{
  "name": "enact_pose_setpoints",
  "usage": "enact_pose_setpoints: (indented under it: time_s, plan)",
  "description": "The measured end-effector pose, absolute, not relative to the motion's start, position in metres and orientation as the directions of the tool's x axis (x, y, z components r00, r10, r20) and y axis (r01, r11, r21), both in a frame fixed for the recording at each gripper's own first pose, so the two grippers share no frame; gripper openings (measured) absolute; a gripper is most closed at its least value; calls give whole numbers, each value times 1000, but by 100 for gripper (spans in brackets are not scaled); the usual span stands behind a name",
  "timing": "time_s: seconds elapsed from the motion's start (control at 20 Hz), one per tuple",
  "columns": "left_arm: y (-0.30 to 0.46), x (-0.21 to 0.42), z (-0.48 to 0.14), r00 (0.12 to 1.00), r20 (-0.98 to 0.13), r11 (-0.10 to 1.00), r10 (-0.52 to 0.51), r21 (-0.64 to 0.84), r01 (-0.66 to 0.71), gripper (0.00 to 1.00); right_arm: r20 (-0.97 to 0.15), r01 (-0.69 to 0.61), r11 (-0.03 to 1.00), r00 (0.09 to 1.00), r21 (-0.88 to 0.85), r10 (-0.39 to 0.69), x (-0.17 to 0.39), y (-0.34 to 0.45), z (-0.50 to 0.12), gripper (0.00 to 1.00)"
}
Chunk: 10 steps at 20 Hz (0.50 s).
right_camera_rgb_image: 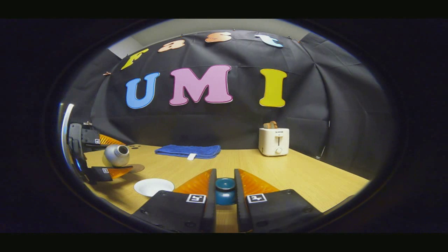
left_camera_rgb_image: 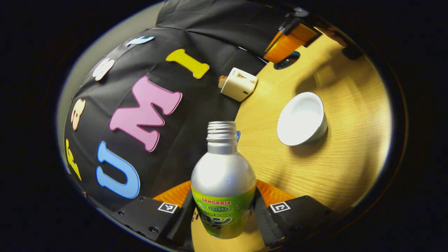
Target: Open the teacup lid with one hand, grasp the water bottle and pour water into the teacup with the other hand; after pouring, place the water bottle on the coaster and then close the teacup lid.
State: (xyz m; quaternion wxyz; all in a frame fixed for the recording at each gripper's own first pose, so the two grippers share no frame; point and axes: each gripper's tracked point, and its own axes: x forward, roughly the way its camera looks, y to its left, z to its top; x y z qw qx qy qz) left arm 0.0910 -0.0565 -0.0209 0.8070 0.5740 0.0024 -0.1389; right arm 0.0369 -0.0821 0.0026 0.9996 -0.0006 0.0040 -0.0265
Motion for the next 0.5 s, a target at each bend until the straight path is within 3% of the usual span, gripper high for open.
enact_pose_setpoints:
  time_s: [0.5]
  plan:
    - [-60, 85, -35, 929, -279, -63, -241, 960, 272, 81, -7, 52, 999, 999, -1, -52, 38, -93, 2, 28]
